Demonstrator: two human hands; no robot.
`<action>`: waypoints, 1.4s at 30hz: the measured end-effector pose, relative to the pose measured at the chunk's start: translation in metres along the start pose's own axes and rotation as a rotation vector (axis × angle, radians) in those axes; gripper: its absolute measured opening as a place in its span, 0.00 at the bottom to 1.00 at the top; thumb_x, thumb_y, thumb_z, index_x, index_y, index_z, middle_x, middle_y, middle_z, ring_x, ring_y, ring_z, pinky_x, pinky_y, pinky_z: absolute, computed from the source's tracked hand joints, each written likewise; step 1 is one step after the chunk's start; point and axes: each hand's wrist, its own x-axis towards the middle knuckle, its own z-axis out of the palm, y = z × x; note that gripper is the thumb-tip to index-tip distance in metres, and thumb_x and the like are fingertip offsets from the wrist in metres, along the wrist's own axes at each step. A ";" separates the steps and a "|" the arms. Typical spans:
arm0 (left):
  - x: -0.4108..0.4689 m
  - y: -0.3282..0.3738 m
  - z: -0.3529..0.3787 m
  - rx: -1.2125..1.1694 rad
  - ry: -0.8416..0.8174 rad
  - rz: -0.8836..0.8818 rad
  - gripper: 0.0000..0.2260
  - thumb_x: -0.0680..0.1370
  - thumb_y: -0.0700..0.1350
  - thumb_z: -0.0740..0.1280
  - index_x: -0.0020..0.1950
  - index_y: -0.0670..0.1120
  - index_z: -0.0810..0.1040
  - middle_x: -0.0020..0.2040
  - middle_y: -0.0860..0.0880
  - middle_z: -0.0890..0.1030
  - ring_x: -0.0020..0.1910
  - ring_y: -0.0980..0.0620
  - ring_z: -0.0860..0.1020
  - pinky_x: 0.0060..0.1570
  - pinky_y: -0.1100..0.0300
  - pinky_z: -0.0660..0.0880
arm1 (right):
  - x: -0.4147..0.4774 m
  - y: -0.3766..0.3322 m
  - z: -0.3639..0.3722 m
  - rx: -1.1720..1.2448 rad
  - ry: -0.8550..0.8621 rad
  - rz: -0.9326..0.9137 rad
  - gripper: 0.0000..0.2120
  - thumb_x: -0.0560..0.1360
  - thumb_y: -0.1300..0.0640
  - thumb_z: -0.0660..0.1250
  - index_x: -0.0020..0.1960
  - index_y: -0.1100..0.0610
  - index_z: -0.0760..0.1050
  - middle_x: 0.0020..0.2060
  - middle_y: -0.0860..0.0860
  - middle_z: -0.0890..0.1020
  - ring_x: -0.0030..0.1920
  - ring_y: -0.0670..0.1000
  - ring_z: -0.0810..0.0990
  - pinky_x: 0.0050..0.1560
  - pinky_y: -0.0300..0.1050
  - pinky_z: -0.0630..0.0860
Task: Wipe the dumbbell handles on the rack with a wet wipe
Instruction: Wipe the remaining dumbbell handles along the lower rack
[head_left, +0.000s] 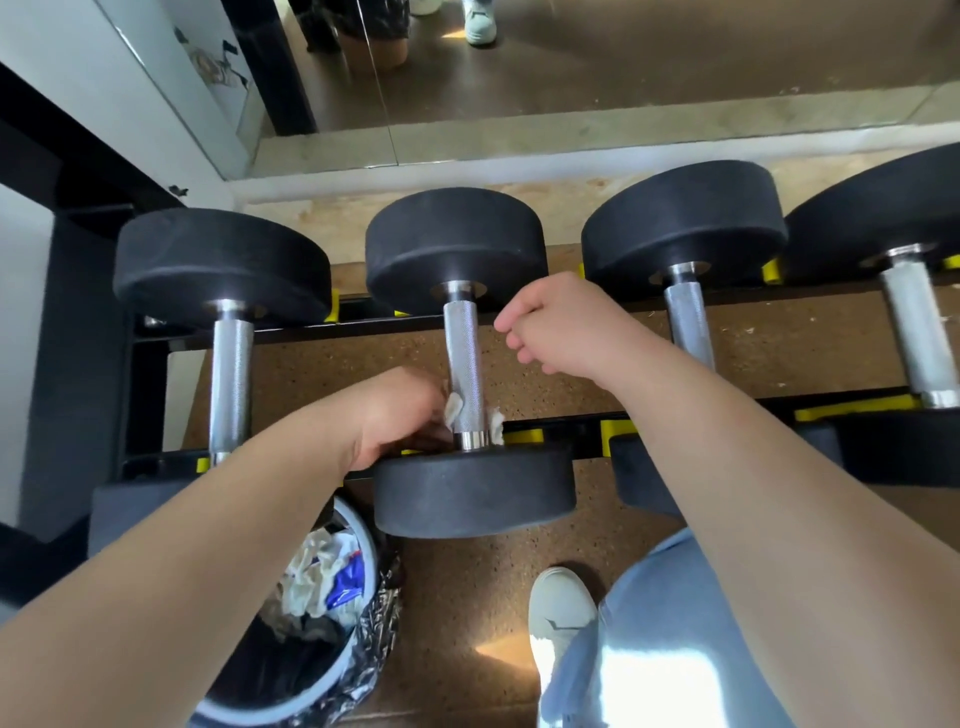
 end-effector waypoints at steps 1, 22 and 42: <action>0.001 -0.001 -0.002 -0.044 0.044 0.030 0.12 0.81 0.31 0.62 0.50 0.41 0.84 0.40 0.46 0.87 0.36 0.54 0.85 0.37 0.63 0.81 | -0.001 0.000 0.000 -0.001 0.001 -0.003 0.18 0.78 0.65 0.62 0.42 0.42 0.80 0.46 0.46 0.84 0.52 0.50 0.83 0.58 0.54 0.82; -0.005 0.011 0.006 0.411 0.523 0.643 0.04 0.74 0.46 0.78 0.43 0.54 0.85 0.38 0.62 0.82 0.40 0.71 0.78 0.44 0.78 0.71 | -0.009 -0.009 0.006 -0.116 0.043 -0.171 0.11 0.82 0.59 0.63 0.51 0.48 0.84 0.40 0.38 0.80 0.46 0.40 0.81 0.50 0.39 0.78; 0.005 -0.013 0.004 -0.056 0.431 0.454 0.05 0.82 0.44 0.67 0.48 0.54 0.80 0.40 0.48 0.83 0.39 0.53 0.80 0.40 0.57 0.75 | 0.002 -0.016 0.026 -0.068 0.149 -0.081 0.03 0.71 0.61 0.71 0.40 0.55 0.81 0.36 0.48 0.84 0.37 0.46 0.85 0.38 0.41 0.78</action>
